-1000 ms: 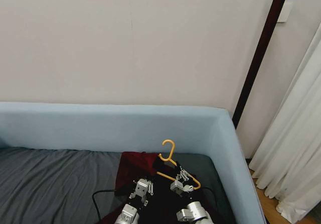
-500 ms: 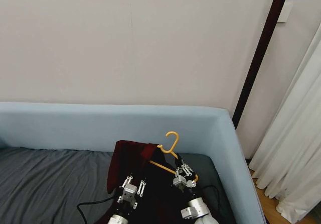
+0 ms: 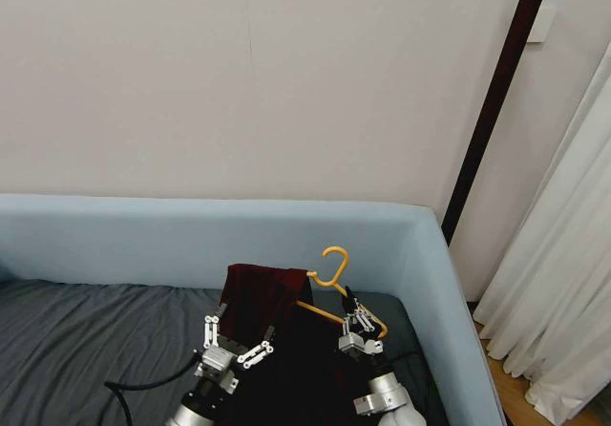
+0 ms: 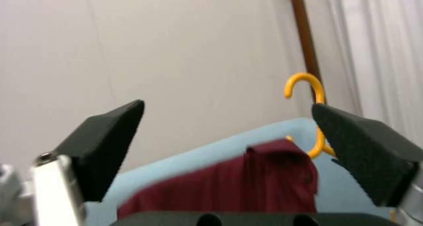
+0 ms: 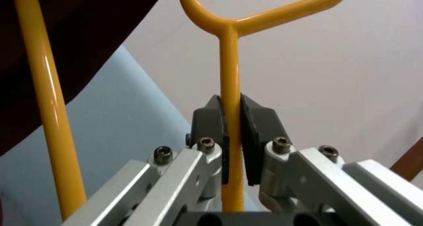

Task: Pick up the clothes from the sofa and hang them on the clothes hanger.

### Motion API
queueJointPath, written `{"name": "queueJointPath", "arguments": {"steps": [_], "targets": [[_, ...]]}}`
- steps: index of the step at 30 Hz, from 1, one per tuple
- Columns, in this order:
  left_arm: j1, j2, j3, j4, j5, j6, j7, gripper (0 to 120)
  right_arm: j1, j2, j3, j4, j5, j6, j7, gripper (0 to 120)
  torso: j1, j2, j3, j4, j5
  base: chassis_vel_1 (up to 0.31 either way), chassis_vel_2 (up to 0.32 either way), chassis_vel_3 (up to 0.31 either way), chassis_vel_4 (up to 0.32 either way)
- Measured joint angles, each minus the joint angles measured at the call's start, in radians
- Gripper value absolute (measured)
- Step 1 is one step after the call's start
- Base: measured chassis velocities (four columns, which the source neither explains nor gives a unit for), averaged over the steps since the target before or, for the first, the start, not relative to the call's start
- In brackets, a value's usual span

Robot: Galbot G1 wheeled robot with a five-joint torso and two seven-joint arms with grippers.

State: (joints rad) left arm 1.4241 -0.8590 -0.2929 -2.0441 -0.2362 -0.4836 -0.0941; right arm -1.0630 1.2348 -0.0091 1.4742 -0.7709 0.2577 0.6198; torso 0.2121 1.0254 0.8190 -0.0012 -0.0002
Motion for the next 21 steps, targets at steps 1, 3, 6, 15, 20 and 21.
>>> {"name": "queueJointPath", "arguments": {"steps": [1,3,6,15,20,21], "targets": [[-0.018,0.039,-0.011,-0.002,-0.057,0.012,0.02,105,-0.001,0.002,0.005,0.0,-0.016,0.007,0.0,5,0.0,0.0,0.0,-0.0001,-0.0001,0.0,0.0,0.0,0.0],[-0.058,0.122,-0.022,-0.001,-0.186,0.051,0.065,109,-0.005,0.007,0.017,0.001,-0.058,0.027,0.0,5,0.0,0.0,0.0,-0.0003,-0.0003,0.0,0.0,0.0,0.0],[-0.126,0.242,-0.024,0.03,-0.348,0.093,0.154,112,-0.008,0.012,0.024,0.007,-0.103,0.049,-0.001,5,0.0,0.0,0.0,-0.0003,0.0002,0.0,0.0,0.0,0.0],[-0.399,0.532,0.024,0.27,-0.664,0.177,0.794,113,0.029,0.03,-0.025,-0.016,-0.167,0.088,-0.007,5,0.0,0.0,0.0,-0.0002,0.0001,0.0,0.0,0.0,0.0],[-0.504,0.589,0.041,0.375,-0.713,0.293,1.033,109,0.058,0.05,-0.056,-0.052,-0.18,0.103,-0.009,5,0.0,0.0,0.0,0.0004,0.0003,0.0,0.0,0.0,0.0],[-0.566,0.591,0.069,0.423,-0.717,0.36,1.117,106,0.061,0.052,-0.06,-0.055,-0.187,0.106,-0.009,5,0.0,0.0,0.0,0.0003,-0.0001,0.0,0.0,0.0,0.0]]}}
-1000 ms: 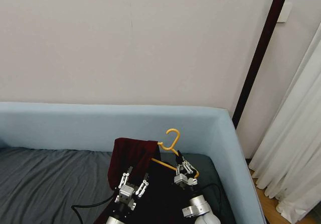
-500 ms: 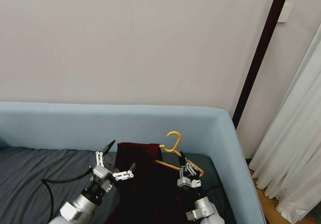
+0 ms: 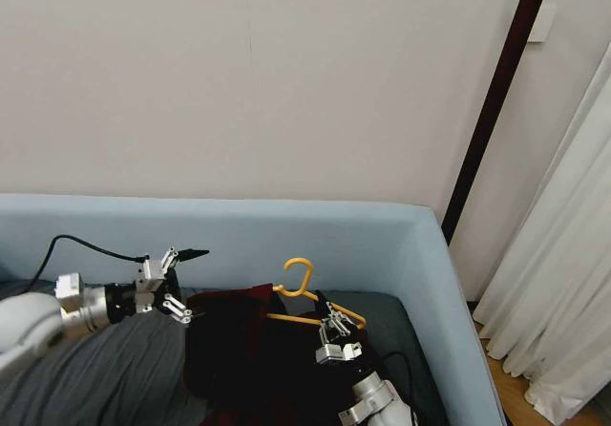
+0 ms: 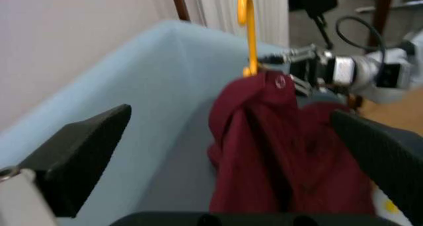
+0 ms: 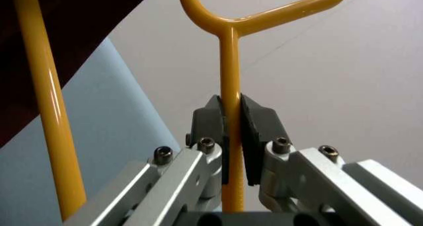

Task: Pick up the clothes from the sofa and hang them on the clothes hanger.

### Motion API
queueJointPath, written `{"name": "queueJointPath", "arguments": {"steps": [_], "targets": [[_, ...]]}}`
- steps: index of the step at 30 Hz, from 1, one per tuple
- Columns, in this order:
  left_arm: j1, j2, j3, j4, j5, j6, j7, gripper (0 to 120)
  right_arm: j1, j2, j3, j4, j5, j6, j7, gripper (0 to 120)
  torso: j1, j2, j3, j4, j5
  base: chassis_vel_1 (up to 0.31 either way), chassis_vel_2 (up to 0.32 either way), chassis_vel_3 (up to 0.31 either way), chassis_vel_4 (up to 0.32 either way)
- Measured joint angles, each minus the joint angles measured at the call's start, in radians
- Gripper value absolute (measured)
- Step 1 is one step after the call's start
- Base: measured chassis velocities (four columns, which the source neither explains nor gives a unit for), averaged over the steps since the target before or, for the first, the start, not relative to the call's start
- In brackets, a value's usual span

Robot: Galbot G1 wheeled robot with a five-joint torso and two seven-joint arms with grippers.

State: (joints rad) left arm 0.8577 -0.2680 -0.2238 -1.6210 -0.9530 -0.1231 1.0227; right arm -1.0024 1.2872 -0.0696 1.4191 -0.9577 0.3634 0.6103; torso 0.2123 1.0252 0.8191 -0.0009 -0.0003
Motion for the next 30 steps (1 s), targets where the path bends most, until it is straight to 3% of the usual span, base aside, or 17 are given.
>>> {"name": "queueJointPath", "arguments": {"steps": [1,3,4,7,12,18,25,30], "targets": [[-0.049,-0.005,0.027,0.031,0.0,0.056,0.059,104,0.001,0.001,-0.001,-0.002,-0.005,0.001,0.0,5,0.0,0.0,0.0,-0.0002,0.0,0.0,0.0,0.0,0.0],[-0.077,-0.01,0.049,0.045,0.001,0.08,0.083,103,0.0,0.002,-0.001,-0.002,-0.008,0.002,0.0,5,0.0,0.0,0.0,-0.0002,0.0001,0.0,0.0,0.0,0.0],[-0.173,-0.033,0.15,0.083,0.011,0.129,0.137,101,-0.003,0.005,0.003,-0.003,-0.013,0.005,0.0,5,0.0,0.0,0.0,0.0,0.0004,0.0,0.0,0.0,0.0],[-0.319,-0.094,0.29,0.156,0.051,0.175,0.167,100,-0.016,0.01,0.011,0.0,-0.02,0.005,0.0,5,0.0,0.0,0.0,-0.0009,0.0001,0.0,0.0,0.0,0.0],[-0.444,-0.18,0.408,0.241,0.101,0.208,0.183,100,-0.027,0.02,0.017,0.012,-0.036,0.005,0.0,5,0.0,0.0,0.0,-0.0007,0.0,0.0,0.0,0.0,0.0],[-0.544,-0.236,0.518,0.304,0.155,0.221,0.221,100,-0.029,0.032,0.04,0.016,-0.076,0.014,0.001,5,0.0,0.0,0.0,-0.0006,0.0003,0.0,0.0,0.0,0.0],[-0.58,-0.27,0.572,0.321,0.221,0.221,0.25,98,-0.026,0.036,0.058,0.008,-0.094,0.019,0.004,5,0.0,0.0,0.0,-0.0004,0.0004,0.0,0.0,0.0,0.0],[-0.605,-0.296,0.603,0.34,0.263,0.214,0.256,90,-0.027,0.041,0.073,0.008,-0.12,0.019,0.011,5,0.0,0.0,0.0,-0.0005,0.0004,0.0,0.0,0.0,0.0]]}}
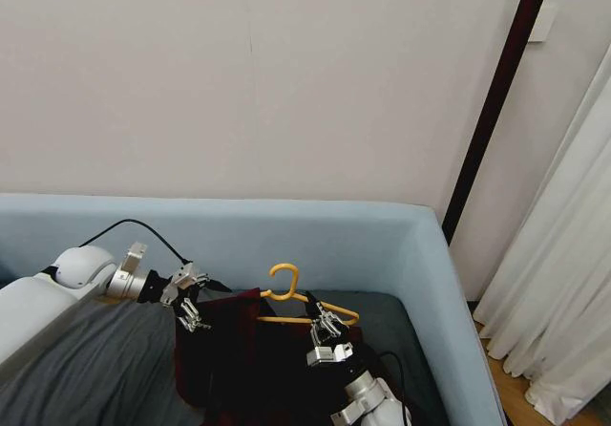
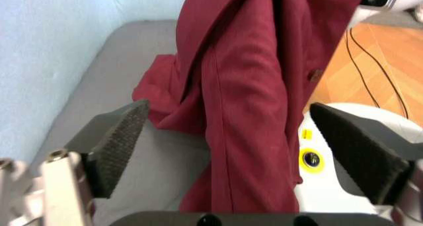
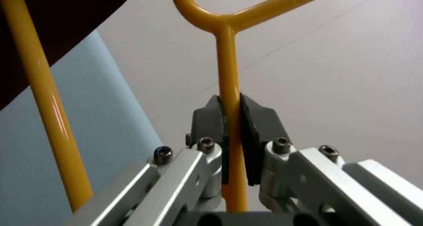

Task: Pick up the clothes from the sofa and hang them on the clothes hanger.

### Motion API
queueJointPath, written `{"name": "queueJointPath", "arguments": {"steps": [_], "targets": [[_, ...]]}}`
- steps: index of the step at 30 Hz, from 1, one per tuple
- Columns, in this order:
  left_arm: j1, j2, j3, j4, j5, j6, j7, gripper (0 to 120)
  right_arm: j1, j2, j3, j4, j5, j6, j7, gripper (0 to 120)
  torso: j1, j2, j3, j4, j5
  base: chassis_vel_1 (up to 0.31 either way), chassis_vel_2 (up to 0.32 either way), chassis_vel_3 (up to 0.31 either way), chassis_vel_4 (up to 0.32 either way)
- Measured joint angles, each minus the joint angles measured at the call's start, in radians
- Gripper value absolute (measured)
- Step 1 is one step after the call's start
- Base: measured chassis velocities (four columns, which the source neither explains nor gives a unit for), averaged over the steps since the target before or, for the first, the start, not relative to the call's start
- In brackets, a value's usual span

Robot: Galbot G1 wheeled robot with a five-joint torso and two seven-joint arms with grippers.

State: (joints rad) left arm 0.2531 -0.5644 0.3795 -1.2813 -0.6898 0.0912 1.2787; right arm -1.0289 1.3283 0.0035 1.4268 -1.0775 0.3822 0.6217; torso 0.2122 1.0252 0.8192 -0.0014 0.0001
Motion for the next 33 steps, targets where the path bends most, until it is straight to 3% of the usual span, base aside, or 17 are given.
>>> {"name": "queueJointPath", "arguments": {"steps": [9,13,15,22,25,29,33], "targets": [[-0.034,-0.034,0.028,0.03,0.026,-0.009,0.029,63,-0.002,0.003,0.015,0.005,-0.031,-0.033,0.013,5,0.0,0.0,0.0,0.0,0.0,0.0,0.0,0.0,0.0],[-0.049,-0.042,0.035,0.048,0.041,-0.01,0.047,43,-0.002,0.0,0.019,0.001,-0.033,-0.046,0.015,5,0.0,0.0,0.0,0.0,0.0,0.0,0.0,0.0,0.0],[-0.049,-0.042,0.035,0.05,0.044,-0.011,0.047,39,-0.002,0.0,0.019,0.0,-0.032,-0.046,0.015,5,0.0,0.0,0.0,-0.0001,0.0,0.0,0.0,0.0,0.0],[-0.049,-0.047,0.031,0.064,0.06,-0.02,0.046,11,-0.002,0.004,0.009,-0.01,-0.025,-0.051,0.018,5,0.0,0.0,0.0,0.0,0.0,0.0,0.0,0.0,0.0],[-0.047,-0.049,0.03,0.067,0.063,-0.02,0.046,3,-0.001,0.005,0.002,-0.012,-0.017,-0.051,0.023,5,0.0,0.0,0.0,0.0,0.0,0.0,0.0,0.0,0.0],[-0.045,-0.054,0.025,0.074,0.066,-0.022,0.053,2,-0.002,0.002,-0.006,-0.012,-0.004,-0.051,0.028,5,0.0,0.0,0.0,0.0,-0.0001,0.0,0.0,0.0,0.0],[-0.041,-0.061,0.018,0.083,0.071,-0.026,0.058,2,-0.006,-0.007,-0.021,-0.006,0.036,-0.05,0.023,18,0.0,0.0,0.0,0.0,-0.0001,0.0,0.0,0.0,0.0]]}}
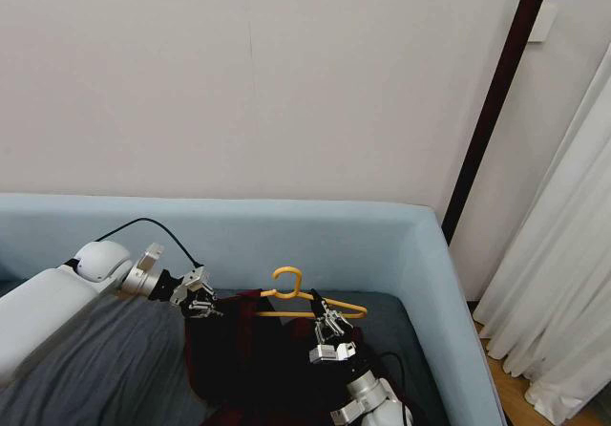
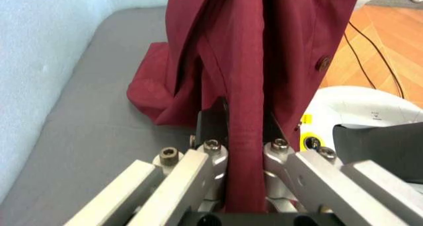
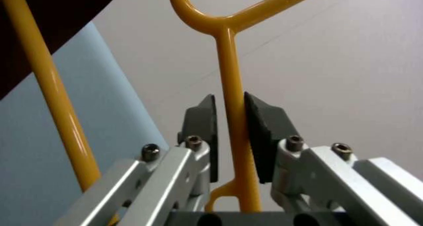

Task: Pick up the clothes from the sofa and hang them on the clothes hanger.

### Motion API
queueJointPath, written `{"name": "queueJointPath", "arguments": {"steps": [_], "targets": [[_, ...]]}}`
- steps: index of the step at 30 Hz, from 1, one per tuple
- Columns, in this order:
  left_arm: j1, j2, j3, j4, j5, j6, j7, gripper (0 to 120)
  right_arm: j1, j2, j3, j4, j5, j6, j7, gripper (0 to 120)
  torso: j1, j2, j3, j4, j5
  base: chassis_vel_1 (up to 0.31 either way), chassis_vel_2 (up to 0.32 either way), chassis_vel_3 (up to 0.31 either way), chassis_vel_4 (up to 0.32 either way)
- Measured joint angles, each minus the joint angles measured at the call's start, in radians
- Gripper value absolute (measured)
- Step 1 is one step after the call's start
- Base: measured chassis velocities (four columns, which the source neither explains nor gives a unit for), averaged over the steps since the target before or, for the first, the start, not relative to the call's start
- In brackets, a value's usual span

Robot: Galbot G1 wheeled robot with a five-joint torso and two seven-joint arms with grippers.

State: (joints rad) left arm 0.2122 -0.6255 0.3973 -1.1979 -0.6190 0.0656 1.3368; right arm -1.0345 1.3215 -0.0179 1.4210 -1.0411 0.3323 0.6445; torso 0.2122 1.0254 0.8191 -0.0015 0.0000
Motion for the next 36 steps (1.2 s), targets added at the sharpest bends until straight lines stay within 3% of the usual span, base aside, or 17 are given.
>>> {"name": "queueJointPath", "arguments": {"steps": [6,9,10,12,15,19,22,29,31,36], "targets": [[0.004,-0.013,-0.016,0.027,0.019,-0.012,0.002,2,-0.018,-0.039,-0.031,0.04,0.16,0.107,-0.117,39,0.0,0.0,0.0,0.0001,-0.0001,0.0,0.0,0.0,0.0],[0.004,-0.019,-0.021,0.041,0.034,-0.018,0.004,1,-0.034,-0.061,-0.033,0.051,0.315,0.261,-0.304,52,0.0,0.0,0.0,0.0,-0.0001,0.0,0.0,0.0,0.0],[0.004,-0.019,-0.021,0.041,0.034,-0.018,0.004,1,-0.034,-0.061,-0.033,0.051,0.315,0.261,-0.304,52,0.0,0.0,0.0,0.0,-0.0001,0.0,0.0,0.0,0.0],[0.004,-0.022,-0.024,0.051,0.051,-0.024,0.005,1,-0.042,-0.078,-0.033,0.038,0.428,0.298,-0.451,63,0.0,0.0,0.0,0.0,0.0001,0.0,0.0,0.0,0.0],[0.004,-0.024,-0.027,0.062,0.068,-0.029,0.007,1,-0.042,-0.092,-0.034,0.004,0.488,0.253,-0.503,71,0.0,0.0,0.0,0.0,0.0,0.0,0.0,0.0,0.0],[0.002,-0.04,-0.031,0.1,0.098,-0.041,0.012,1,-0.014,-0.099,-0.015,-0.089,0.533,0.017,-0.517,90,0.0,0.0,0.0,0.0001,-0.0001,0.0,0.0,0.0,0.0],[0.0,-0.047,-0.033,0.112,0.105,-0.046,0.014,1,0.007,-0.088,0.011,-0.125,0.524,-0.073,-0.566,98,0.0,0.0,0.0,-0.0003,0.0,0.0,0.0,0.0,0.0],[-0.004,-0.05,-0.04,0.13,0.107,-0.049,0.015,1,0.057,-0.039,0.094,-0.197,0.407,-0.118,-0.729,100,0.0,0.0,0.0,0.0003,0.0001,0.0,0.0,0.0,0.0],[-0.006,-0.055,-0.043,0.136,0.107,-0.049,0.015,1,0.078,-0.008,0.14,-0.229,0.286,-0.116,-0.803,100,0.0,0.0,0.0,0.0002,-0.0001,0.0,0.0,0.0,0.0],[-0.015,-0.07,-0.044,0.15,0.106,-0.049,0.016,1,0.114,0.037,0.184,-0.292,0.122,-0.117,-0.797,100,0.0,0.0,0.0,0.0001,0.0,0.0,0.0,0.0,0.0]]}}
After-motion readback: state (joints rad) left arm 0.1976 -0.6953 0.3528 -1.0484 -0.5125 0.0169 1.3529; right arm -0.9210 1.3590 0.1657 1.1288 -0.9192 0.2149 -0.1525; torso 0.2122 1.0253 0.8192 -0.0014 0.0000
